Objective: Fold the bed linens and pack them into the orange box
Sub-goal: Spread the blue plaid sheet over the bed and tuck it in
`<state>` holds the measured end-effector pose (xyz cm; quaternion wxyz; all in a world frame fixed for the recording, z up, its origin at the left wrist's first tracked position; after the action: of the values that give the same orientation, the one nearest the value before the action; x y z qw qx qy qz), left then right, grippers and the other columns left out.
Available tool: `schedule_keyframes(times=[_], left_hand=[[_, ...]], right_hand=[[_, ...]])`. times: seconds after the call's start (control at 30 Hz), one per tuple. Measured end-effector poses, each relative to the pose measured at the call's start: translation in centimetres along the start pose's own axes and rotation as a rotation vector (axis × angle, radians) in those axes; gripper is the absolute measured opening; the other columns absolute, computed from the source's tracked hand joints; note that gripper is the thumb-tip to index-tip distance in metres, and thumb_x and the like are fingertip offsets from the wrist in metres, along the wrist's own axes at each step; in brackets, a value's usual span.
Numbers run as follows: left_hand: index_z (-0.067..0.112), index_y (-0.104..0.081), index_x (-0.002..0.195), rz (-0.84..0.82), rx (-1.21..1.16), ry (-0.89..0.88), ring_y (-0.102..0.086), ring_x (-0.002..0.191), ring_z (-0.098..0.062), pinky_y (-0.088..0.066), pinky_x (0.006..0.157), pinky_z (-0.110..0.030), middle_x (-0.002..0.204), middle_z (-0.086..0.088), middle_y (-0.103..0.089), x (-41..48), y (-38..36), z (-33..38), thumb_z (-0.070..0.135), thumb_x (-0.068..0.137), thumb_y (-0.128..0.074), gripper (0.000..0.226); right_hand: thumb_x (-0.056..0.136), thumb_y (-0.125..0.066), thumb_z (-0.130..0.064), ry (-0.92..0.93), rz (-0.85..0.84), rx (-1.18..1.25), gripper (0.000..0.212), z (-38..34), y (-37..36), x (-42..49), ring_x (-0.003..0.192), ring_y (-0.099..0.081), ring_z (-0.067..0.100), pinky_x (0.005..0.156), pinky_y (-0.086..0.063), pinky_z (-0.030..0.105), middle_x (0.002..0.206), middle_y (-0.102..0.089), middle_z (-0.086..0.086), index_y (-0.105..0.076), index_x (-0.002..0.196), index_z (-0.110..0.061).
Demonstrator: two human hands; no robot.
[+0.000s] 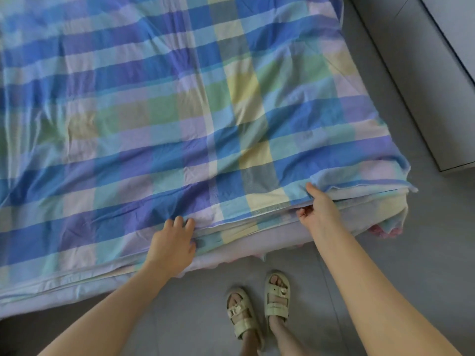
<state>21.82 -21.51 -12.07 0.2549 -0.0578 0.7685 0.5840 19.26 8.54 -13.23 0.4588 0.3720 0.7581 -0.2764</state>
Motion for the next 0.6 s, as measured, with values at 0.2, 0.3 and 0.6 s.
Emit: schedule_keyframes(times=[0.2,0.3,0.6], left_hand=[[0.017,-0.055,0.112,-0.073,0.086,-0.002,-0.063,0.085,-0.027,-0.040,0.053,-0.030,0.100,-0.007,-0.060,0.9,1.2,0.9,0.022,0.084,-0.058,0.029],[0.021,-0.047,0.118,-0.176,0.115,-0.100,-0.062,0.099,-0.024,-0.046,0.070,-0.031,0.112,-0.005,-0.058,0.3,-0.1,0.9,0.017,0.090,-0.049,0.028],[0.021,-0.053,0.117,-0.331,-0.068,-0.078,-0.058,0.110,-0.023,-0.047,0.086,-0.030,0.119,-0.002,-0.058,1.4,1.6,2.0,0.026,0.085,-0.048,0.032]], right_hand=[[0.082,-0.072,-0.013,0.178,0.115,-0.149,0.017,-1.3,2.4,-1.0,0.056,-0.050,0.013,0.041,-0.041,0.020,0.078,-0.057,0.004,-0.055,0.082,-0.009],[0.084,-0.069,-0.008,0.265,0.134,-0.195,0.019,-1.8,4.4,-0.8,0.052,-0.052,0.014,0.036,-0.043,0.016,0.074,-0.057,0.005,-0.053,0.074,-0.010],[0.093,-0.057,-0.011,0.061,0.046,-0.120,0.004,-3.7,5.2,1.5,0.065,-0.058,0.017,0.042,-0.050,0.020,0.080,-0.057,0.005,-0.054,0.090,-0.010]])
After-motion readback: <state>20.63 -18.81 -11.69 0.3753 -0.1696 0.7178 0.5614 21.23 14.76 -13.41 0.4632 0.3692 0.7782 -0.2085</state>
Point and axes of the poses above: each hand's wrist, its own x-axis towards the middle knuckle, its own y-axis out of the back of the hand, z = x × y, the point moved 3 cm from there along x, towards the middle knuckle
